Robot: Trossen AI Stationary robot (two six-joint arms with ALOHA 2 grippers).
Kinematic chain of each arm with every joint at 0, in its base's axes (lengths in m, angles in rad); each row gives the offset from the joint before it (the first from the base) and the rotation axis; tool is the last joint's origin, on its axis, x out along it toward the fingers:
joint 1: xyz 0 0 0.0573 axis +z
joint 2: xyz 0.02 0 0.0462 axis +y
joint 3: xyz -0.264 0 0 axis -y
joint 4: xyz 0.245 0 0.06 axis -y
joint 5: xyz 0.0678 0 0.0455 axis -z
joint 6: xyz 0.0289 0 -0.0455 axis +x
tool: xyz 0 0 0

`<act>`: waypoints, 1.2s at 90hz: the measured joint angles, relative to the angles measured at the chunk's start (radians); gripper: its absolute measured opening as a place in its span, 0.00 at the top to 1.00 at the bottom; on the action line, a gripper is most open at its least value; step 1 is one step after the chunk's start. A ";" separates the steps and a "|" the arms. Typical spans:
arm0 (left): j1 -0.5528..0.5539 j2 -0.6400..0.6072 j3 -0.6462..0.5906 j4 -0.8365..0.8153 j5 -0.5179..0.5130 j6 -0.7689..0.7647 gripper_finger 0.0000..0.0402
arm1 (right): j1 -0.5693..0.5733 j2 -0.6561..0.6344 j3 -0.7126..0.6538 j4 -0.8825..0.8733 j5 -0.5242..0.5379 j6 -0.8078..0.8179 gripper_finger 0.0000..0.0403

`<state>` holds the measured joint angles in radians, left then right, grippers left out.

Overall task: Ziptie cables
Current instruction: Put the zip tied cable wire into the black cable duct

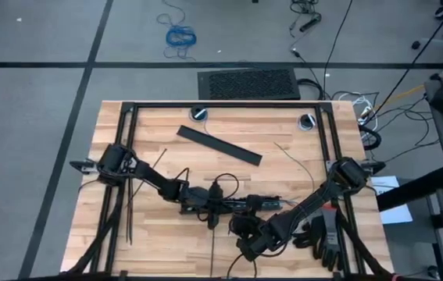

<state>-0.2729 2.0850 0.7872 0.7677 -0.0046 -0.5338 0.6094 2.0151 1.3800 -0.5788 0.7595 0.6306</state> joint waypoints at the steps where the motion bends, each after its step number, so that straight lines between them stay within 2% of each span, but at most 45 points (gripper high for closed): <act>1: 0.000 0.000 0.000 0.000 0.000 0.000 0.99 | 0.000 0.000 0.000 -0.002 0.000 0.001 0.89; 31: -0.001 0.000 0.000 0.003 0.008 0.000 1.00 | 0.007 0.000 0.000 0.012 -0.002 -0.020 0.72; 44: -0.001 0.000 0.000 0.003 0.008 0.000 1.00 | -0.010 0.000 0.000 0.077 0.007 -0.084 0.70; 56: -0.002 0.000 0.000 0.003 0.009 0.000 1.00 | -0.039 0.000 0.000 0.075 0.000 -0.079 0.76; 68: -0.002 0.000 0.000 0.006 0.008 0.000 0.99 | -0.044 0.000 0.000 0.066 -0.007 -0.067 0.94; 73: -0.002 0.000 0.000 0.016 0.012 0.006 0.98 | -0.038 0.000 0.000 0.066 -0.007 -0.067 0.98; 92: -0.003 -0.001 0.000 0.032 0.027 0.051 0.96 | -0.032 0.000 0.000 0.042 -0.011 -0.045 0.99; 108: -0.018 -0.052 -0.006 0.010 0.064 0.108 0.96 | -0.032 -0.001 0.000 0.028 -0.022 -0.029 1.00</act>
<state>-0.2914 2.0325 0.7810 0.7772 0.0598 -0.4257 0.5778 2.0144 1.3800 -0.5507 0.7371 0.6016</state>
